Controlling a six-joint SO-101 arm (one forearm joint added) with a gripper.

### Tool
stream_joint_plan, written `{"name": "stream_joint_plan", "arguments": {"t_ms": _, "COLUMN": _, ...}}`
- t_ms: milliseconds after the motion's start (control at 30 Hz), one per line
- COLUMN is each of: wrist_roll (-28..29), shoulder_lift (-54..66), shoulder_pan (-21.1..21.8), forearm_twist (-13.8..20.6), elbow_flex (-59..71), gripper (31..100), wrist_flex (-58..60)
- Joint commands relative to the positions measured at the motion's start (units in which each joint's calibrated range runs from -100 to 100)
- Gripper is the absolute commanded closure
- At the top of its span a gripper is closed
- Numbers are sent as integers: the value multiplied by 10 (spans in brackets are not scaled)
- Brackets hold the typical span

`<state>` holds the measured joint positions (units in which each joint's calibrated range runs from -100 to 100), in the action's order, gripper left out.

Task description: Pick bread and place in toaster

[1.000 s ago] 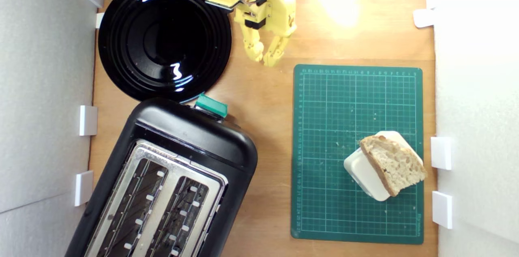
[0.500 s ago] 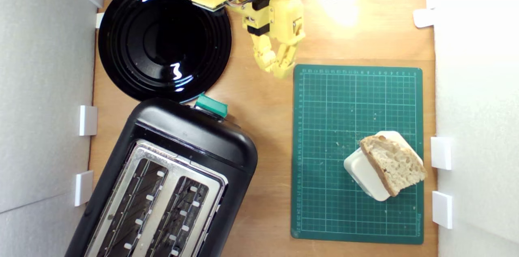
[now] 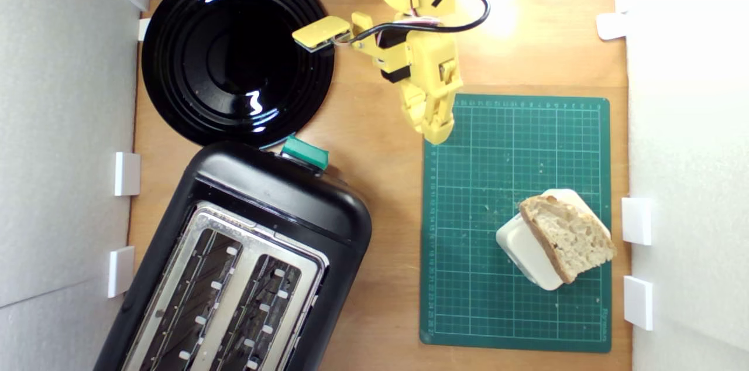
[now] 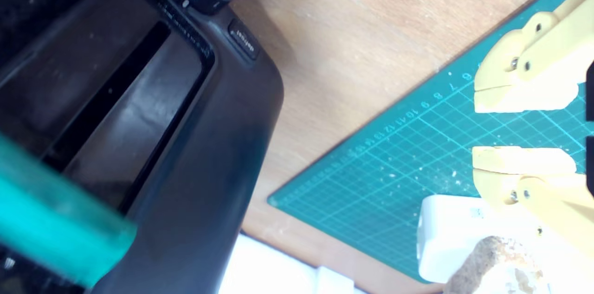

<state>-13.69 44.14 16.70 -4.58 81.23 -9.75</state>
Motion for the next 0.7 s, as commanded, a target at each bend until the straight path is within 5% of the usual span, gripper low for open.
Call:
{"name": "stream_joint_plan", "arguments": {"t_ms": 0, "wrist_roll": 9, "shoulder_lift": -53, "shoulder_pan": 22, "forearm_twist": 7, "elbow_flex": -34, "gripper": 702, "wrist_flex": 76}}
{"name": "stream_joint_plan", "arguments": {"t_ms": 300, "wrist_roll": 9, "shoulder_lift": -179, "shoulder_pan": 73, "forearm_twist": -3, "elbow_flex": -33, "gripper": 699, "wrist_flex": 245}}
{"name": "stream_joint_plan", "arguments": {"t_ms": 500, "wrist_roll": 9, "shoulder_lift": -298, "shoulder_pan": 105, "forearm_twist": -2, "elbow_flex": -41, "gripper": 603, "wrist_flex": 375}}
{"name": "stream_joint_plan", "arguments": {"t_ms": 667, "wrist_roll": 22, "shoulder_lift": -369, "shoulder_pan": 113, "forearm_twist": 6, "elbow_flex": -41, "gripper": 591, "wrist_flex": 488}}
